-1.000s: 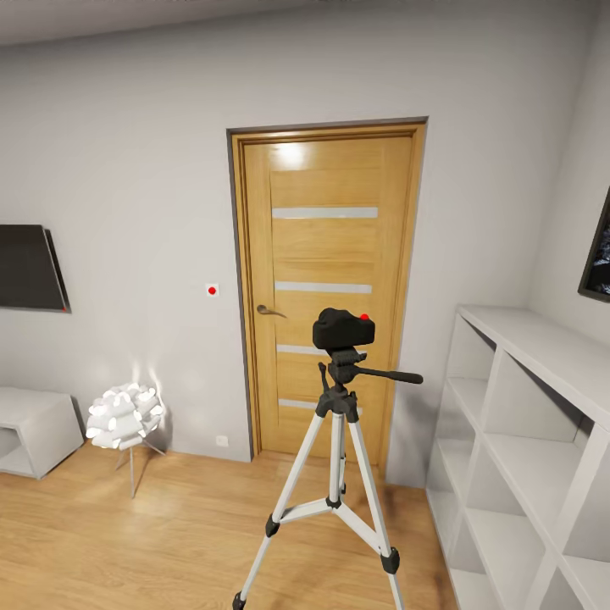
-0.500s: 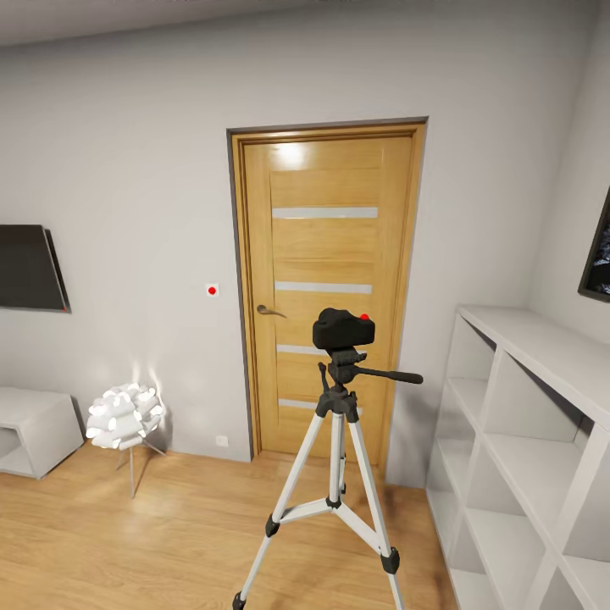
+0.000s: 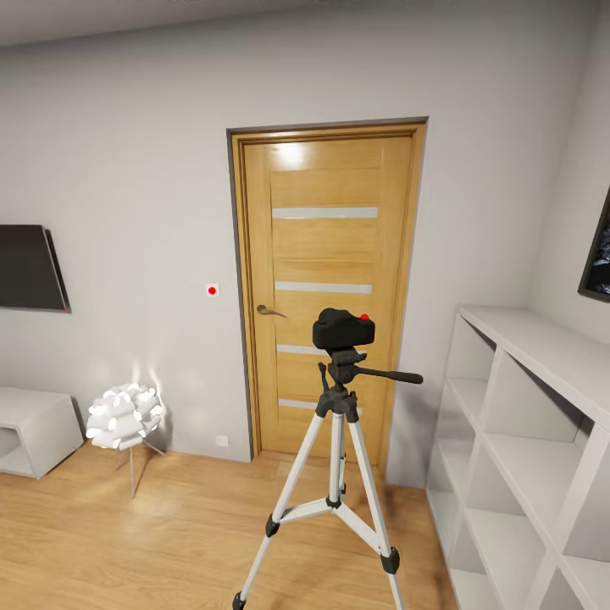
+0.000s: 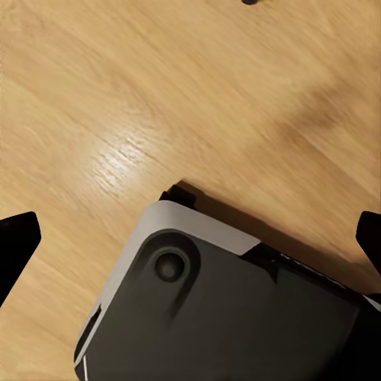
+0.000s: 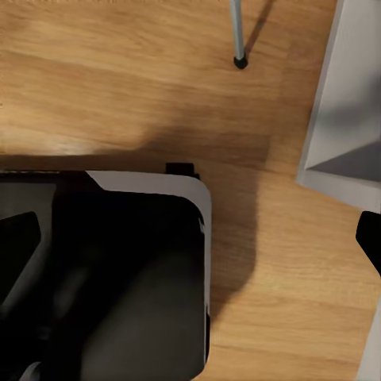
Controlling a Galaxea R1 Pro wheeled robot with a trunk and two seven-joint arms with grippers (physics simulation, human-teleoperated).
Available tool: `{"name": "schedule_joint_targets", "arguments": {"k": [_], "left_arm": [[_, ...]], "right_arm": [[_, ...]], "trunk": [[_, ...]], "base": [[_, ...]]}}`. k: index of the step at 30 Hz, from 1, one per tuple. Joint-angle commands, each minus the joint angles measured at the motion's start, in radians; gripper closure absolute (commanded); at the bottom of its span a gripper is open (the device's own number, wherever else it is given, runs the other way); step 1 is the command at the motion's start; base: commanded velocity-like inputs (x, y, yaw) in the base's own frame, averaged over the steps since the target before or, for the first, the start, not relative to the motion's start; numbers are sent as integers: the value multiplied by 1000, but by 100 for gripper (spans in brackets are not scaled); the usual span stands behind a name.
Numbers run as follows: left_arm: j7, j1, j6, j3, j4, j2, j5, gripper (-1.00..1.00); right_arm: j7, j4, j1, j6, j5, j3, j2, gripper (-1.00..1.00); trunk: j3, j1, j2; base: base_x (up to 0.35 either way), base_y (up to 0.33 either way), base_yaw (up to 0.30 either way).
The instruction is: Attach the digital camera to the camera tripod in the bedroom.
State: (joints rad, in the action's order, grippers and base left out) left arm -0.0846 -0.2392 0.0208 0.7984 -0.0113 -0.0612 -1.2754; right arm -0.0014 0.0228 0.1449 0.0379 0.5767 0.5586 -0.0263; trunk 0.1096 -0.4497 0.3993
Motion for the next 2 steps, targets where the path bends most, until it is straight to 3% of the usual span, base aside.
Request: {"name": "schedule_joint_targets", "arguments": {"k": [1, 2], "left_arm": [[-4, 0, 2, 9, -1, 0, -7, -100], [-4, 0, 2, 10, -1, 0, -7, -100]], "right_arm": [[0, -1, 0, 4, 8, 9, 0, -100], [0, -1, 1, 4, 8, 9, -1, -100]], "trunk": [[0, 0, 1], [0, 0, 1]], "base": [[0, 0, 0], [0, 0, 0]]}}
